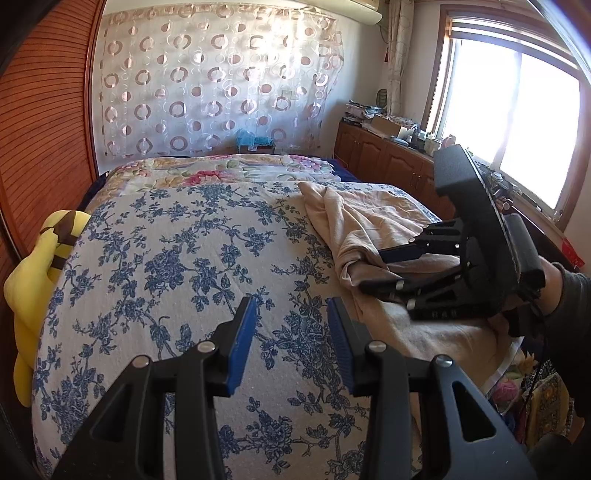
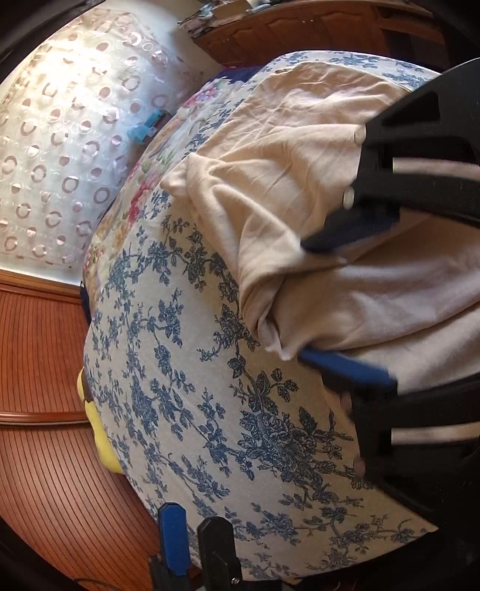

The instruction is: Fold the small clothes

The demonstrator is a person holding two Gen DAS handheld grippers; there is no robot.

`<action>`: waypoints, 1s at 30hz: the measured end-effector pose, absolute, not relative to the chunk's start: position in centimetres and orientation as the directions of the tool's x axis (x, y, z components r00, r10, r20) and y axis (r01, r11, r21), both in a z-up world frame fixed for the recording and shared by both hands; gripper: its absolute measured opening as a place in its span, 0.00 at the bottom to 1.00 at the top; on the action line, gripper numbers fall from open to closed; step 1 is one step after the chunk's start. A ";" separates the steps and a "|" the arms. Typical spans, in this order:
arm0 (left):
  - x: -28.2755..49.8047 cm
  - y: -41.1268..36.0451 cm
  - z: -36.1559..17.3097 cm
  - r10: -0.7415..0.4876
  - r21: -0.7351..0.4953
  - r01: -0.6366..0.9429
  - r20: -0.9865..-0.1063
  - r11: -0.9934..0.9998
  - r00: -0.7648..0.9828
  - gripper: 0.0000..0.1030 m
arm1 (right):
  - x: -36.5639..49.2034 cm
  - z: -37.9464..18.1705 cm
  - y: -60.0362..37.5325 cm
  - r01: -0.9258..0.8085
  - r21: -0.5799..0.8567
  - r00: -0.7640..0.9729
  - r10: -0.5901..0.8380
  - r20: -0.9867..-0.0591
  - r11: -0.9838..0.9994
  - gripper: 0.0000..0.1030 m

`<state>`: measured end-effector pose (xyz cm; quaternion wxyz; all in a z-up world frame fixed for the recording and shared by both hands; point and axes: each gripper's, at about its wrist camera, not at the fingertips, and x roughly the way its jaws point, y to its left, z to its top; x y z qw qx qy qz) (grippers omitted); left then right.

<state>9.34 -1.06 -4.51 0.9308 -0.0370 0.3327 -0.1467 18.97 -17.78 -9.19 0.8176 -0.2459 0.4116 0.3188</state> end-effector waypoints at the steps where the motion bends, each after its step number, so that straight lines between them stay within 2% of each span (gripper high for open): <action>1: 9.3 -1.1 -4.6 -0.299 -0.167 0.250 -0.609 0.954 0.734 0.38 | 19.1 -9.0 -18.0 -0.723 -0.136 0.457 0.321 -0.830 0.678 0.15; 2: 9.4 -1.1 -4.6 -0.300 -0.167 0.251 -0.610 0.953 0.733 0.38 | 19.3 -8.8 -18.3 -0.722 -0.132 0.456 0.323 -0.829 0.680 0.03; 11: 9.4 -1.6 -4.8 -0.304 -0.160 0.262 -0.616 0.952 0.727 0.38 | 21.3 -3.1 -22.3 -0.633 -0.183 0.597 0.325 -0.733 0.752 0.02; 14: 9.4 -1.8 -4.7 -0.307 -0.159 0.266 -0.613 0.951 0.728 0.38 | 23.7 -1.5 -24.3 -0.568 -0.236 0.660 0.265 -0.703 0.789 0.02; 18: 9.4 -2.1 -4.7 -0.309 -0.156 0.272 -0.614 0.950 0.727 0.38 | 28.4 -0.9 -28.7 -0.405 -0.303 0.733 0.108 -0.671 0.863 0.00; 22: 9.4 -2.3 -5.1 -0.310 -0.154 0.276 -0.620 0.949 0.721 0.38 | 33.2 -2.5 -33.7 -0.219 -0.299 0.712 -0.058 -0.700 0.929 0.01; 24: 9.4 -2.5 -5.2 -0.312 -0.152 0.280 -0.624 0.948 0.717 0.38 | 34.1 -3.3 -35.2 -0.204 -0.245 0.684 -0.040 -0.728 0.948 0.01; 25: 9.4 -2.6 -5.3 -0.312 -0.150 0.282 -0.625 0.948 0.715 0.38 | 34.3 -3.5 -35.5 -0.206 -0.217 0.675 -0.022 -0.738 0.954 0.03; 27: 9.4 -2.7 -5.5 -0.312 -0.151 0.282 -0.628 0.947 0.713 0.38 | 34.2 -3.8 -35.7 -0.239 -0.144 0.656 0.050 -0.753 0.960 0.24; 28: 9.5 -2.8 -5.6 -0.313 -0.153 0.282 -0.629 0.947 0.711 0.38 | 34.1 -4.0 -35.4 -0.268 -0.107 0.646 0.097 -0.757 0.957 0.40; 29: 9.6 -2.8 -5.7 -0.313 -0.153 0.282 -0.631 0.947 0.710 0.38 | 33.6 -4.0 -35.0 -0.299 -0.071 0.642 0.146 -0.753 0.951 0.45; 30: 9.7 -2.9 -5.8 -0.313 -0.153 0.282 -0.632 0.947 0.709 0.38 | 33.5 -4.1 -34.7 -0.320 -0.050 0.637 0.176 -0.751 0.946 0.45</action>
